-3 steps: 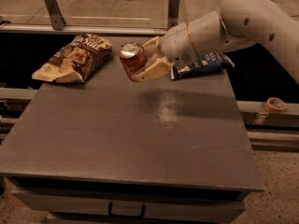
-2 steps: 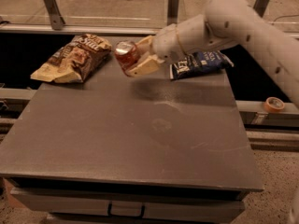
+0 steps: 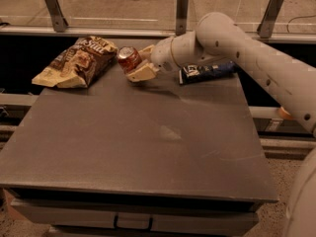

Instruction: Move coke can near brown chip bag

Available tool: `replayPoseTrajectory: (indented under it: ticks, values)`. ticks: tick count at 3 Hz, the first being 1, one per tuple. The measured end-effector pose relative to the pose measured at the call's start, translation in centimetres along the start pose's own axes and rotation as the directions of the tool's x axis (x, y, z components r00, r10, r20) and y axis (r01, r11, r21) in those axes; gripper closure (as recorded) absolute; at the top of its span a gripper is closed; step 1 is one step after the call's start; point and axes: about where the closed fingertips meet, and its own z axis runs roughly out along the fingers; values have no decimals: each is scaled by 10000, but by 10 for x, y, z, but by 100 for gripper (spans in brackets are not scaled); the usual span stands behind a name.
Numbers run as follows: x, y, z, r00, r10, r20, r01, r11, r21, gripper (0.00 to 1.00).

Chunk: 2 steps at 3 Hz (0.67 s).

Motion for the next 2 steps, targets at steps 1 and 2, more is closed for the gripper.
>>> replayPoseTrajectory:
  ticks: [1, 2]
  values:
    - [10, 0, 30, 9977, 673, 71, -676, 9969, 406, 59]
    - [8, -1, 30, 9975, 703, 77, -706, 9966, 419, 36]
